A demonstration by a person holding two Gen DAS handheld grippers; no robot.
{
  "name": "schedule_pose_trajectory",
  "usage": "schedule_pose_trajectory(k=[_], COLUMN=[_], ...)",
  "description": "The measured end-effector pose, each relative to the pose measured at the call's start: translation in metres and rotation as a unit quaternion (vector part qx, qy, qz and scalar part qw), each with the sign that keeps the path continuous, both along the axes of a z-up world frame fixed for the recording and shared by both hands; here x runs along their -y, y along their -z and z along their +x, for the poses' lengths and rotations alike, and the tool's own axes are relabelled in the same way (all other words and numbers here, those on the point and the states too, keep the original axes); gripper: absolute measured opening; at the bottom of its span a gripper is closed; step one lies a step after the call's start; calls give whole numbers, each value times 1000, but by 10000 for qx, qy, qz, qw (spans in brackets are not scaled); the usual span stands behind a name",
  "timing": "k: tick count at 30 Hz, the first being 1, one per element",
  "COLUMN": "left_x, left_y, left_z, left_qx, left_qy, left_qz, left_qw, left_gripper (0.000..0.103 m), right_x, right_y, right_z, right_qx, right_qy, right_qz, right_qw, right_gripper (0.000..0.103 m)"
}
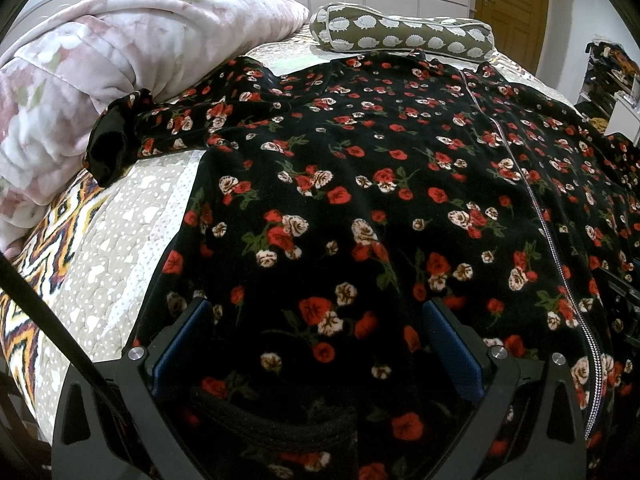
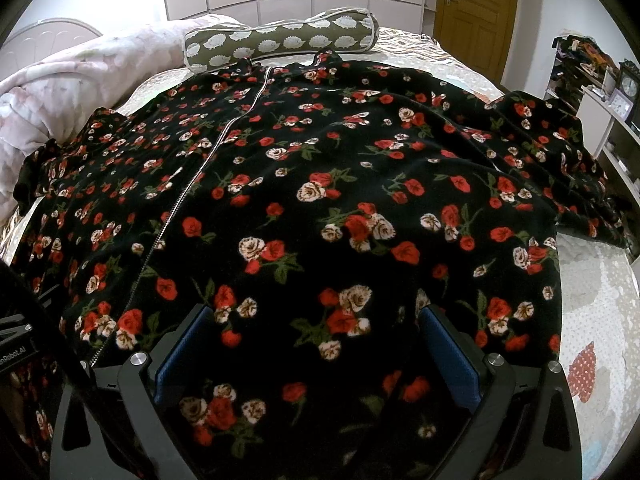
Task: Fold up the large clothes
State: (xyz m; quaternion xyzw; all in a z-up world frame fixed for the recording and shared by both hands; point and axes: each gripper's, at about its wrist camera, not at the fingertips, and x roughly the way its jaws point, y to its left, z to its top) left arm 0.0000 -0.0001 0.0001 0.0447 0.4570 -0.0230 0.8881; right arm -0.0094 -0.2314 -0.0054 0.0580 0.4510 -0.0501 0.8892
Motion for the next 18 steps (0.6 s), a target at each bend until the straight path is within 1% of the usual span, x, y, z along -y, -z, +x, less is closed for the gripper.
schedule_pose_trajectory(k=[18], left_x=[0], left_y=[0], left_z=[0], left_qx=[1], left_qy=[0], left_qz=[0], left_qw=[10000], left_gripper=[103], right_x=[0], right_y=[0], right_z=[0], right_qx=[0], right_qy=[1], right_qz=[-5], right_qw=[10000], right_gripper=[103])
